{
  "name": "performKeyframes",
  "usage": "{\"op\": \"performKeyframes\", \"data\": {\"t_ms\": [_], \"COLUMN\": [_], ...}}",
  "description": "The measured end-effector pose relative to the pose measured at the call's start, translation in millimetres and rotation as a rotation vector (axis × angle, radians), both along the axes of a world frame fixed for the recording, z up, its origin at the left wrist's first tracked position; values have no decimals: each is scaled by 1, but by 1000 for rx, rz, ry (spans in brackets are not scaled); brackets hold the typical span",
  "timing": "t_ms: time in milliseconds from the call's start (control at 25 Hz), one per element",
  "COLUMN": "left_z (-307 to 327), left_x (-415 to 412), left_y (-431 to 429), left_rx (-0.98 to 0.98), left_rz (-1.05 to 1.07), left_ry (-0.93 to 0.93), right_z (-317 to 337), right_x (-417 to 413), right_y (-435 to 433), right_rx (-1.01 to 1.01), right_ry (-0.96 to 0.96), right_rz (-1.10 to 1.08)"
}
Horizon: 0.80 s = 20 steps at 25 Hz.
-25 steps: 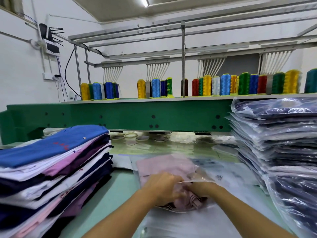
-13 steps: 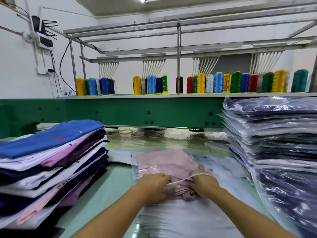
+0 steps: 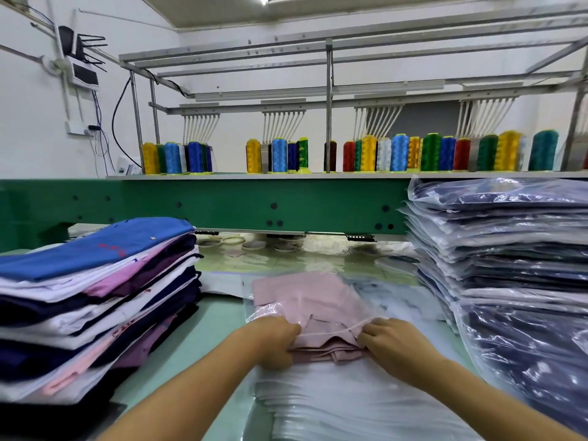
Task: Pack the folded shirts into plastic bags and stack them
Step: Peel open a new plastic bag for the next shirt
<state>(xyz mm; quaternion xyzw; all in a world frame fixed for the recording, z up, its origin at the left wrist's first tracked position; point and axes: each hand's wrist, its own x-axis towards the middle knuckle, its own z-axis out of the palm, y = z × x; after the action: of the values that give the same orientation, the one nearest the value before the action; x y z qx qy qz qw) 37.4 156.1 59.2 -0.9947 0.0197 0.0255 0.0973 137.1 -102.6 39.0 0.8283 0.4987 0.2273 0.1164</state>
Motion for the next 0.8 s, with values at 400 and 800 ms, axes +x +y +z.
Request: {"op": "performKeyframes", "data": {"t_ms": [400,800], "left_z": [3,-6], "left_x": [-25,-46], "left_y": [25,46], "left_rx": [-111,67], "left_rz": [28,27], "left_ry": [41,-176], "right_z": [-9,-12], "right_x": [20,17], "right_y": [3,18], "right_rx": [178,151], "right_ry": [253,317], "right_rz": [-136,-101]}}
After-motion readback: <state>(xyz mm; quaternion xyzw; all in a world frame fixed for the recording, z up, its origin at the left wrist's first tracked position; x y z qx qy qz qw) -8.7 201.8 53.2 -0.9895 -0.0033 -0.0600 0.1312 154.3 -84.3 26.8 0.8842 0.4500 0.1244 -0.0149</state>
